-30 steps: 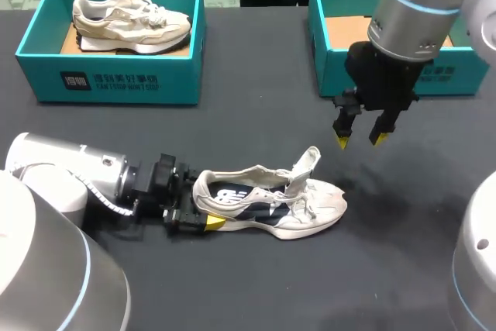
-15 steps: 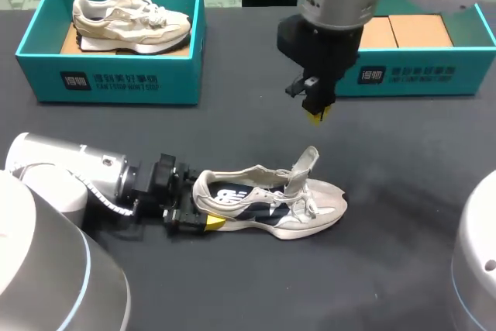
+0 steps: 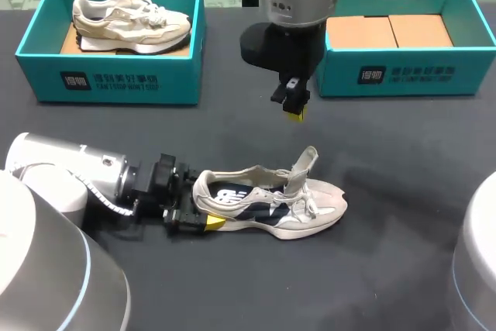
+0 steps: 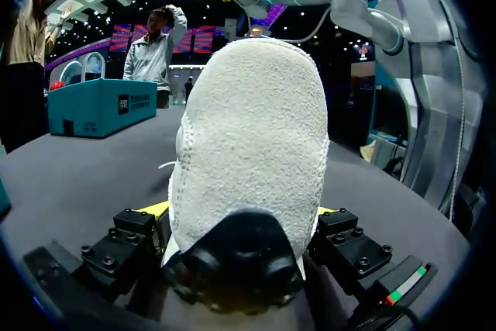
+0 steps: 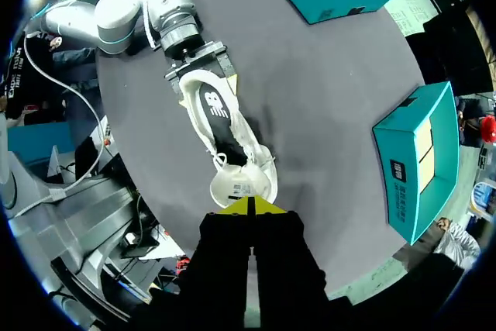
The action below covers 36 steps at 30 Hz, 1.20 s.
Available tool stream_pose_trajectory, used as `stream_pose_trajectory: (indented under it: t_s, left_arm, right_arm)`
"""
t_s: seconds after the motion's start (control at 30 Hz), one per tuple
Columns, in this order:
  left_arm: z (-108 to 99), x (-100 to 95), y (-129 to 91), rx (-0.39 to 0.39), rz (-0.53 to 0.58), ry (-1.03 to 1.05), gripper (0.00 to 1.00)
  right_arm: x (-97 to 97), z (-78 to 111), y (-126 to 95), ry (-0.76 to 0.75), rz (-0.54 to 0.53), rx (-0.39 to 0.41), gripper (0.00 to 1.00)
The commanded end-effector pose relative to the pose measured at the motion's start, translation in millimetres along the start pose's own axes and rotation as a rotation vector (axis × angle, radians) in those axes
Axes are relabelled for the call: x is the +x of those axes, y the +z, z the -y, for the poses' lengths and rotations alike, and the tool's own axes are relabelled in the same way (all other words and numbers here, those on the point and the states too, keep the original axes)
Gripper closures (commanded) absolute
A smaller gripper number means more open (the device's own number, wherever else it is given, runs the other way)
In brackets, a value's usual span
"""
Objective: Take the shoe out of the shoebox, open the shoe tongue, remove and reinsert the insole, then place the shoe into the shoebox
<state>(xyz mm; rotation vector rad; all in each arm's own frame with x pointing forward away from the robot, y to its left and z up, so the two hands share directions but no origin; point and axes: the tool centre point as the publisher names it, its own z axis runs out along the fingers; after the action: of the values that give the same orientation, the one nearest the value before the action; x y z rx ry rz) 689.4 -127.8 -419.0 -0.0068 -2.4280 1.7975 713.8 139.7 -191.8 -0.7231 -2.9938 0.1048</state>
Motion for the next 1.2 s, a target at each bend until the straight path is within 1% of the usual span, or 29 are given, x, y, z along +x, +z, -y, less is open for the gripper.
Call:
stream_pose_trajectory:
  t_s: [0.03, 0.17, 0.2, 0.27, 0.67, 0.73, 0.83, 0.9, 0.97, 1.2]
  left_arm:
    - [-4.0, 0.4, 2.0, -0.001, 0.000, 0.000, 1.00]
    - [-4.0, 0.4, 2.0, -0.001, 0.000, 0.000, 1.00]
    - [-4.0, 0.4, 2.0, -0.001, 0.000, 0.000, 1.00]
    - [-4.0, 0.4, 2.0, -0.001, 0.000, 0.000, 1.00]
    - [-4.0, 0.4, 2.0, -0.001, 0.000, 0.000, 1.00]
    - [-4.0, 0.4, 2.0, -0.001, 0.000, 0.000, 1.00]
    - [-4.0, 0.4, 2.0, -0.001, 0.000, 0.000, 1.00]
    - [-4.0, 0.4, 2.0, -0.001, 0.000, 0.000, 1.00]
    - [-4.0, 0.4, 2.0, -0.001, 0.000, 0.000, 1.00]
    - [-4.0, 0.4, 2.0, -0.001, 0.000, 0.000, 1.00]
  right_arm:
    - [17.2, -28.7, 14.8, -0.170, 0.050, 0.052, 1.00]
    - [32.6, -44.5, 23.9, -0.267, 0.065, 0.011, 1.00]
    - [36.7, -48.4, 26.5, -0.301, 0.064, -0.010, 1.00]
    - [42.2, -52.2, 31.8, -0.319, 0.058, 0.002, 1.00]
    - [42.2, -52.2, 31.8, -0.319, 0.058, 0.002, 1.00]
    - [48.0, -64.7, 43.1, -0.351, 0.083, 0.033, 1.00]
    - [53.9, -76.4, 60.6, -0.382, 0.098, 0.030, 1.00]
    - [56.6, -81.6, 74.2, -0.431, 0.095, 0.004, 1.00]
    - [56.9, -81.0, 89.6, -0.459, 0.083, -0.049, 1.00]
    - [56.9, -81.0, 89.6, -0.459, 0.083, -0.049, 1.00]
